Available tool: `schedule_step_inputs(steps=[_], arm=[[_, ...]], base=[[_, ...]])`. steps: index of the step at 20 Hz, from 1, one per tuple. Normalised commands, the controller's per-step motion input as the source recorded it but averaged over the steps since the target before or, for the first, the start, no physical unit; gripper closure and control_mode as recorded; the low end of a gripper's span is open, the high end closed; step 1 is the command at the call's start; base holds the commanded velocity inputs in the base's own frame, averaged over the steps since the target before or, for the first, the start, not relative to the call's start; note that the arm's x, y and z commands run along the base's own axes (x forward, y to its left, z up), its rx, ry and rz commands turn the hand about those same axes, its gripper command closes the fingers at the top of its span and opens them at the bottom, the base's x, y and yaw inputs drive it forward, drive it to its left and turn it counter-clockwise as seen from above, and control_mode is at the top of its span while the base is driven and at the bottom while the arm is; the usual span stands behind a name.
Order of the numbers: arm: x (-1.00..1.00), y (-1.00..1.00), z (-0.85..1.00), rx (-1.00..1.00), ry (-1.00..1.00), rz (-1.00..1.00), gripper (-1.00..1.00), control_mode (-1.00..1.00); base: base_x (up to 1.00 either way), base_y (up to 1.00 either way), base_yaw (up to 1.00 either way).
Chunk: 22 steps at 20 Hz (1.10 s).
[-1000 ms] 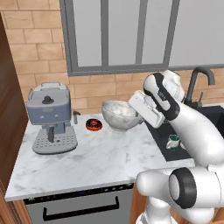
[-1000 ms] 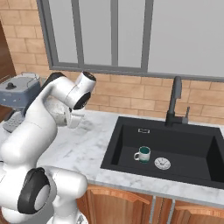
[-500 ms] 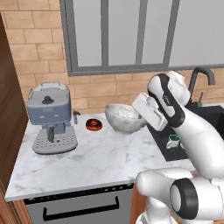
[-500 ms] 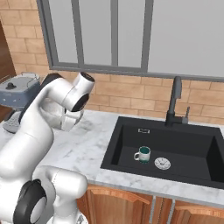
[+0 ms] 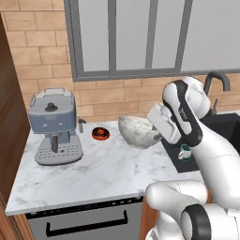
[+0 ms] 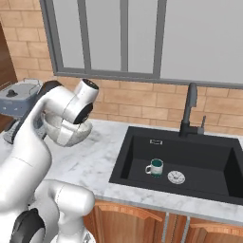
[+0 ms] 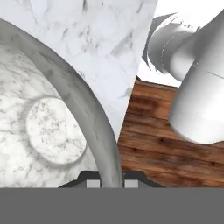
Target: Pick the mug and place it in the sink. Pick the bowl and place it in the open cabinet and then close the cabinet.
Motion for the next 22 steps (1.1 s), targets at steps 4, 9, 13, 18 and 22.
schedule_step_inputs(steps=[4,9,13,18,22], arm=[[-0.04,0.07,0.48,-0.22,0.02,-0.09,1.00,-1.00],[-0.12,0.00,0.50,-0.24,0.05,-0.11,1.00,-1.00],[-0.21,-0.06,0.41,-0.20,0.01,-0.09,1.00,-1.00],[-0.22,-0.05,0.33,-0.08,0.01,-0.05,1.00,-1.00],[-0.53,0.00,0.23,0.00,0.02,0.00,1.00,-1.00]], base=[[0.00,0.00,0.00],[0.00,0.00,0.00],[0.00,0.00,0.00],[0.00,0.00,0.00],[0.00,0.00,0.00]])
